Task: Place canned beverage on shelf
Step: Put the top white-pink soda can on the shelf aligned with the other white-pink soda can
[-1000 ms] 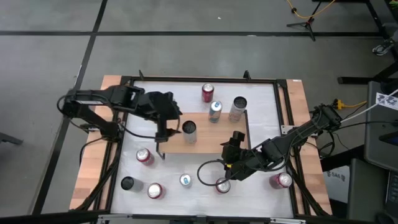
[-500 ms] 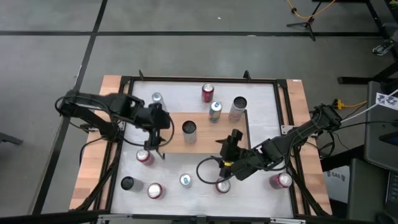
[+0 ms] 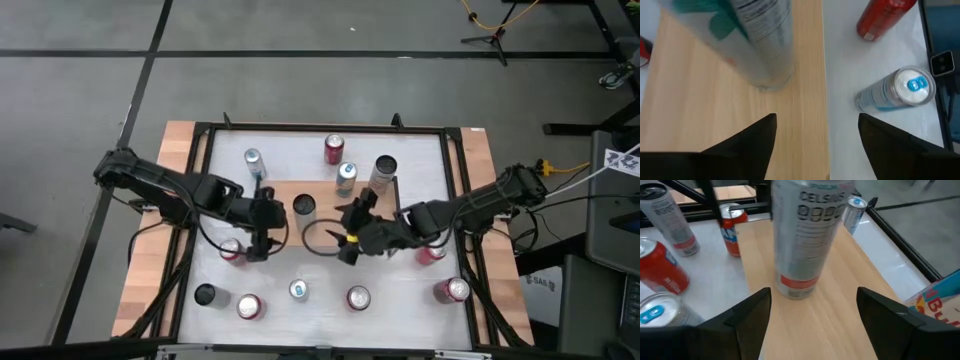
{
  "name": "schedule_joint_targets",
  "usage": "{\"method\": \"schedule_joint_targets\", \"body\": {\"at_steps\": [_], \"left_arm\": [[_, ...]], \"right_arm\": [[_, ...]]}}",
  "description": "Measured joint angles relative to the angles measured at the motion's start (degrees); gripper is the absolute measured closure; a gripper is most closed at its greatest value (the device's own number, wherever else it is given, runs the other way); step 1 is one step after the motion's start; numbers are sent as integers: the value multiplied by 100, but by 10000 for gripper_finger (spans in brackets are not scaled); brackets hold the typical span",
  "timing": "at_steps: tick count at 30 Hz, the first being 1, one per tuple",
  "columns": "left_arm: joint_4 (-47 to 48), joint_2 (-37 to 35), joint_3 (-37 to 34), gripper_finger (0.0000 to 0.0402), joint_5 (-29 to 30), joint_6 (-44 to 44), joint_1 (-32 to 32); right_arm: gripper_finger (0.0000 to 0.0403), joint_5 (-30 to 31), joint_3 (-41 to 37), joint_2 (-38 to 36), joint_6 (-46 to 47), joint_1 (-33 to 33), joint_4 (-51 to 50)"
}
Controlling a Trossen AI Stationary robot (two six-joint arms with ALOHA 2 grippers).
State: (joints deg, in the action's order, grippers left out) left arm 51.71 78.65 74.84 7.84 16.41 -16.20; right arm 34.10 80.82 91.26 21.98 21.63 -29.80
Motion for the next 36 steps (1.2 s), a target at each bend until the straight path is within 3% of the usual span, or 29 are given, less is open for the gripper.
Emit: {"method": "schedule_joint_targets", "body": {"at_steps": [5,18,24,36], "left_arm": [[-479,0,-227,157,42,38,-15],[-947,-2,-268,190,246,308,-14],[-947,-2,-268,190,604,419,-10],[-936,-2,-268,190,622,424,-14]], "right_arm": [[118,-155,0,0,-133,-119,39],[118,366,0,2,-207,-231,307],[118,230,0,4,-299,-228,341],[118,-421,0,382,-1230,-221,1143]]}}
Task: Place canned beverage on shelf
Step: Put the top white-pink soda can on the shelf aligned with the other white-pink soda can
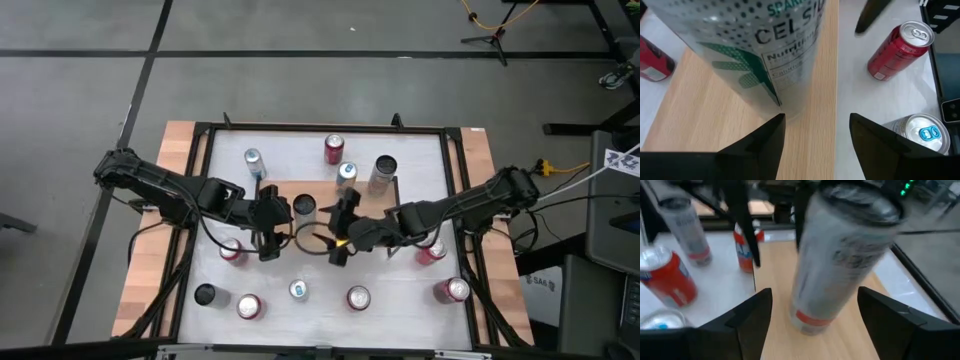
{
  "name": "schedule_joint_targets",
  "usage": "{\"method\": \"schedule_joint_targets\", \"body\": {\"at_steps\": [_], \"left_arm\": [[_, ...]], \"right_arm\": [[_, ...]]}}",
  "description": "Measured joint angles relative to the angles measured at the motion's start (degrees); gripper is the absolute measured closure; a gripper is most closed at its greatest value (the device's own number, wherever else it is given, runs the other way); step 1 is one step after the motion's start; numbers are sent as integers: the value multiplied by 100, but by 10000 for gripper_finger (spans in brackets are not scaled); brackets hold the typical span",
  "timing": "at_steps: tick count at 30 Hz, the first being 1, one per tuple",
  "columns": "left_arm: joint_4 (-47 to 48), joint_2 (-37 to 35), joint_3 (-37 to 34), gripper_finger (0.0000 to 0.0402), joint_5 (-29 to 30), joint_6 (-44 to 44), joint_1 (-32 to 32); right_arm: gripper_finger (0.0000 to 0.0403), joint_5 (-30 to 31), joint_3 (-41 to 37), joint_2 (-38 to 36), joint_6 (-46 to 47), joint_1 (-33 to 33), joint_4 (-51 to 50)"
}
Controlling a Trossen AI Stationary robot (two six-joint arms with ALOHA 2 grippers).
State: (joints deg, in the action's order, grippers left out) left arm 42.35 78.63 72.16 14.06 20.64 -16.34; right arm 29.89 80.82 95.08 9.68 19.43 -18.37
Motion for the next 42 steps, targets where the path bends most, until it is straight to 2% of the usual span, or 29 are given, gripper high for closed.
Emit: {"method": "schedule_joint_targets", "body": {"at_steps": [8,17,24,27,31,38,42], "left_arm": [[-18,-2,0,190,27,2,0],[48,-2,-1,190,431,0,7],[369,-2,0,190,1116,2,9],[435,-2,0,190,1213,-24,9],[582,-2,0,190,1104,-13,1],[596,-2,0,190,139,-22,-33],[479,-2,0,190,9,-19,-37]], "right_arm": [[118,41,0,318,-121,1,115],[118,4,0,326,-127,4,159],[118,-512,0,328,-370,4,245],[118,-596,0,328,-443,10,259],[118,-438,0,302,-445,8,186],[118,-69,0,112,-447,8,-144],[118,307,0,114,-450,-1,-133]]}}
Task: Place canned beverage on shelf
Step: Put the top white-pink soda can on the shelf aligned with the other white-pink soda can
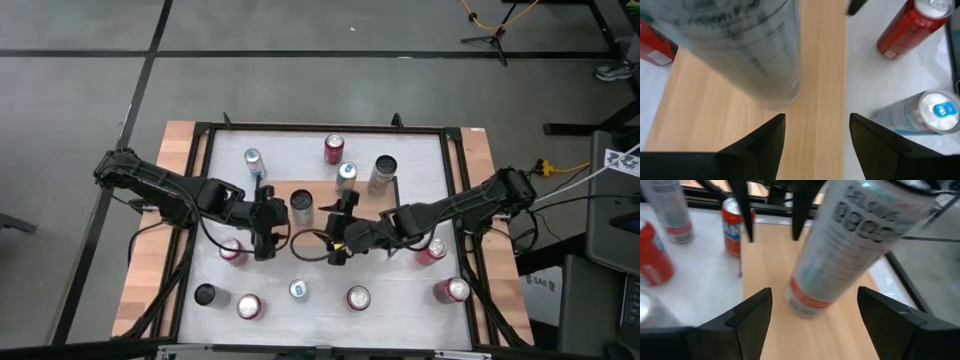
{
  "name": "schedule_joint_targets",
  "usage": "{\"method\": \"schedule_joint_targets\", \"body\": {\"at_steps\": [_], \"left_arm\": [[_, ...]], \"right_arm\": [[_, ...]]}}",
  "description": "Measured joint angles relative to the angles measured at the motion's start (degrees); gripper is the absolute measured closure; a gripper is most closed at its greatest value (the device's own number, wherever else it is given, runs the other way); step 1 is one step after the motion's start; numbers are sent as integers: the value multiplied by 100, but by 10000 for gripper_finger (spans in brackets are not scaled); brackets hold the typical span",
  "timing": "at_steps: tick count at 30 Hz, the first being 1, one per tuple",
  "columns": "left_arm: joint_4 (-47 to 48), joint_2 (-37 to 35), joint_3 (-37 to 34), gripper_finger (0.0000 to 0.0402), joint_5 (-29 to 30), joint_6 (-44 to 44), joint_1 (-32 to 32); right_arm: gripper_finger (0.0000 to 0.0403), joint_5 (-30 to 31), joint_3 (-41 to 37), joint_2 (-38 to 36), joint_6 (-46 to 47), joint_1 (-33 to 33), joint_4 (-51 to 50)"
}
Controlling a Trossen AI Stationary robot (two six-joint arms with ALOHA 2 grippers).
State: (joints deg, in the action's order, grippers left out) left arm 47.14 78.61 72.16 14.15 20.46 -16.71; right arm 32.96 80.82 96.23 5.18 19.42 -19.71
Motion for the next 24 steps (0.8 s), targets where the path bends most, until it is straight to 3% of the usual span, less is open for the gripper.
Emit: {"method": "schedule_joint_targets", "body": {"at_steps": [9,21,24], "left_arm": [[-347,0,0,190,381,-1,4],[-268,0,0,190,1039,-475,7],[-222,0,0,190,1044,-563,7]], "right_arm": [[118,-325,-2,46,-119,-198,57],[118,-1672,-2,46,-598,-175,302],[118,-1758,-2,46,-703,-175,273]]}}
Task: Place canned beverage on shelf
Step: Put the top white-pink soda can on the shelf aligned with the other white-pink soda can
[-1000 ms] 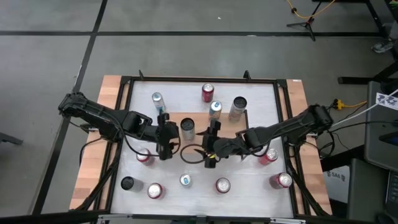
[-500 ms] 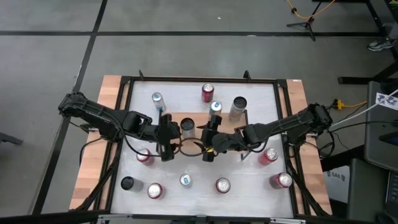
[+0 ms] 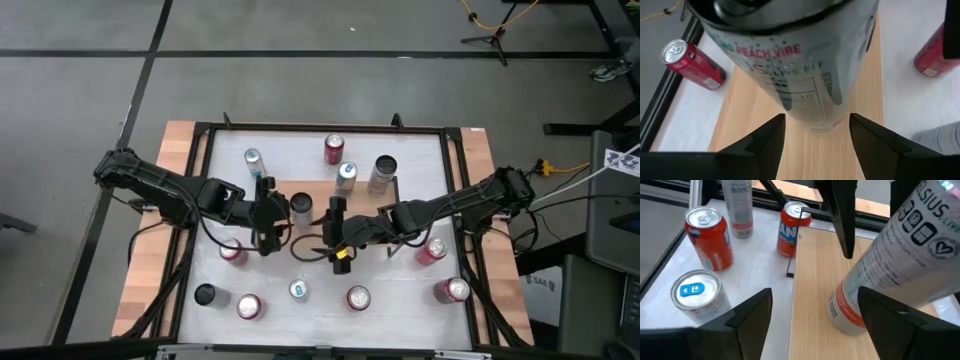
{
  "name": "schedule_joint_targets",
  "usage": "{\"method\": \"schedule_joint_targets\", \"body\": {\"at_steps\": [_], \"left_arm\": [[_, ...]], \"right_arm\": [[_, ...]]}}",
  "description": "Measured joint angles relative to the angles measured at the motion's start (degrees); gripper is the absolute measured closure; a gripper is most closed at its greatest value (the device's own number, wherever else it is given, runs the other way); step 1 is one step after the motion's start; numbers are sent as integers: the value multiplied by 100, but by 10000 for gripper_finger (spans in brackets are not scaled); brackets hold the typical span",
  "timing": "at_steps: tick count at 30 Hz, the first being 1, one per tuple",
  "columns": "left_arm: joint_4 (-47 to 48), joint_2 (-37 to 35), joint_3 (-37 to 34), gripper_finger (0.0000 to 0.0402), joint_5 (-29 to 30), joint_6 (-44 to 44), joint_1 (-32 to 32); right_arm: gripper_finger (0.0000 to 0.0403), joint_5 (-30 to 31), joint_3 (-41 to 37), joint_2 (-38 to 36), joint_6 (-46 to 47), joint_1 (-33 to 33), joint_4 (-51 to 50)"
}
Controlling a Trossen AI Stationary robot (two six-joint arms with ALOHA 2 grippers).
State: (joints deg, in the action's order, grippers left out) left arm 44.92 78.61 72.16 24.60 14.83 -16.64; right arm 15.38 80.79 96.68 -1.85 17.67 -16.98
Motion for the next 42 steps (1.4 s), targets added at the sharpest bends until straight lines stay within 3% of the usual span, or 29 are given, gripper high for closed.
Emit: {"method": "schedule_joint_targets", "body": {"at_steps": [5,12,17,32,42], "left_arm": [[245,0,0,190,-231,5,-72],[189,0,0,190,-1030,142,-218],[-96,0,0,190,-923,148,-271],[-71,0,9,190,329,97,-260],[206,0,9,190,92,-36,-344]], "right_arm": [[118,54,0,-51,-2,0,-196],[118,983,2,-76,-1,-9,-240],[118,1158,2,-76,-1,-11,-135],[118,-8,2,-83,-19,-2,119],[118,-97,2,-119,-19,0,-122]]}}
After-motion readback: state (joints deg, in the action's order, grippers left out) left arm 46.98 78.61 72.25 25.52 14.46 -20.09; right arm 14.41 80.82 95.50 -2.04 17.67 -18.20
